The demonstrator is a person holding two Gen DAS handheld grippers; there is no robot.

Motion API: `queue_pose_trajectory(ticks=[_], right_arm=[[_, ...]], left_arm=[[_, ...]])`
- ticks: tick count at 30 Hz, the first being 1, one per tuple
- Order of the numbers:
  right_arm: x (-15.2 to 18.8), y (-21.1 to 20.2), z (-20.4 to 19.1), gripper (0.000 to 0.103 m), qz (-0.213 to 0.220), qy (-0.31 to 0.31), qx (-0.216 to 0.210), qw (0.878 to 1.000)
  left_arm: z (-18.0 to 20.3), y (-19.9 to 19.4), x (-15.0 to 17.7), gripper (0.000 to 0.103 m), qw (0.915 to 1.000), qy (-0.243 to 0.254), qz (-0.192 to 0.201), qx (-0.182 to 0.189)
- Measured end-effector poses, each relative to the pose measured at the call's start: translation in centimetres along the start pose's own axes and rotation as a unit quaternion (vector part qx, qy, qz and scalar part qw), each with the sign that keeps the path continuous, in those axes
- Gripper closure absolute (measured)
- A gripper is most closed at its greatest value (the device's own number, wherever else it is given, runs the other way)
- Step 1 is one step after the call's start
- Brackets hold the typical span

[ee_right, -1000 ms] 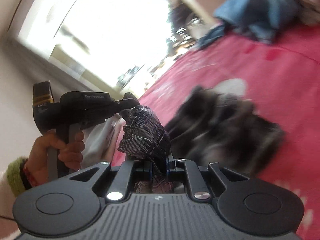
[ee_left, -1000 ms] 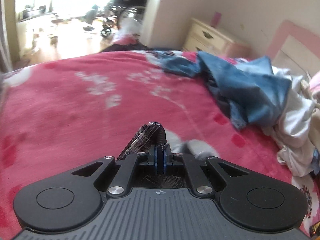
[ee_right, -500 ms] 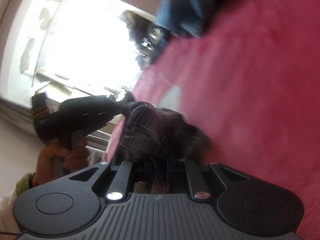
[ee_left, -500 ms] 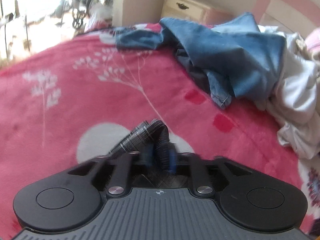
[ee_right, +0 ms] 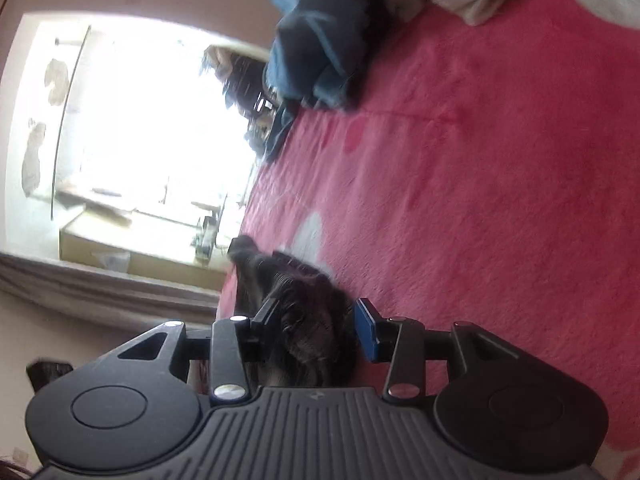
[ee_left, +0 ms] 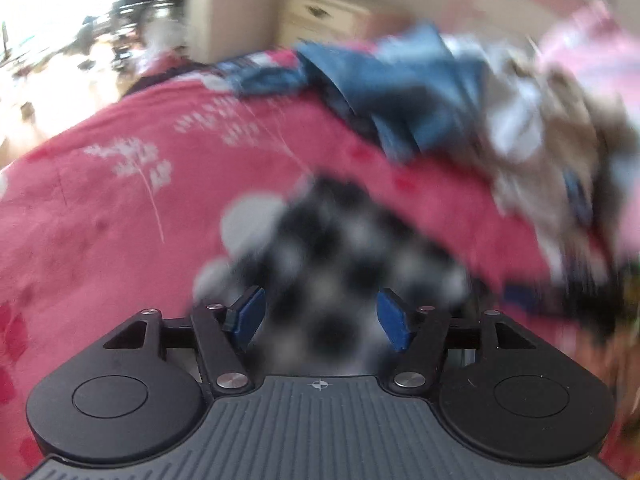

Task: Fold clothes

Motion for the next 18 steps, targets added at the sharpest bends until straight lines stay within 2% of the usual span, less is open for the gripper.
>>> queue_pose_trajectory(ticks=[3, 5, 6, 7, 8, 9, 11, 12, 13, 15, 18], right_arm=[[0.7, 0.9, -2.3, 0.059, -0.017, -0.051, 0.034, 0.998], [1.1, 1.0, -3.6, 0.059, -0.01, -0.092, 0.07, 0.993], [1.1, 1.3, -3.8, 0.061, -0.006, -0.106, 0.091, 0.99], [1.1, 1.4, -3.9, 0.075, -0.002, -0.113, 0.101, 0.988], [1.0, 1.7, -3.8, 0.085, -0.006, -0.107, 0.091, 0.99], [0.8, 1.9, -3.8, 0.091, -0.016, -0.086, 0.06, 0.994], [0.3, 1.6, -3.4, 0.092, -0.023, -0.026, -0.042, 0.999], [0.0, 1.4, -3.1, 0.092, -0.027, 0.004, -0.093, 0.995], [-0.4, 1.5, -2.3, 0.092, -0.021, 0.019, -0.095, 0.995], [-1.2, 2.2, 0.5, 0.092, -0.012, 0.029, -0.033, 0.999], [-1.9, 1.4, 3.4, 0.09, 0.0, 0.082, -0.004, 0.997]], left_arm=[[3.2, 0.5, 3.8, 0.041, 0.9987, 0.049, 0.004, 0.011], [4.9, 1.4, 5.2, 0.041, 0.997, 0.074, 0.013, 0.017], [5.8, 1.8, 6.0, 0.041, 0.9959, 0.087, 0.017, 0.02], [6.1, 2.1, 6.4, 0.041, 0.995, 0.096, 0.019, 0.02], [6.3, 2.4, 6.6, 0.041, 0.9943, 0.103, 0.019, 0.019], [6.5, 2.6, 6.9, 0.041, 0.9935, 0.11, 0.019, 0.018], [6.8, 3.0, 7.4, 0.041, 0.9918, 0.125, 0.019, 0.016], [7.0, 3.3, 7.6, 0.041, 0.9909, 0.132, 0.019, 0.015], [7.2, 3.5, 7.9, 0.041, 0.9899, 0.14, 0.019, 0.014], [7.6, 3.9, 8.4, 0.041, 0.9878, 0.154, 0.018, 0.012], [7.6, 4.2, 8.7, 0.041, 0.986, 0.165, 0.021, 0.007]])
Point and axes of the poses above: each gripper's, at about its wrist camera, not at the fingertips, and y roughly the way its jaws point, z to its right, x to its underside, the point moved 5 cm from there along y, roughly the way its jaws point, and after that the axes turned 6 degrees about y, right-handed, at the moved point
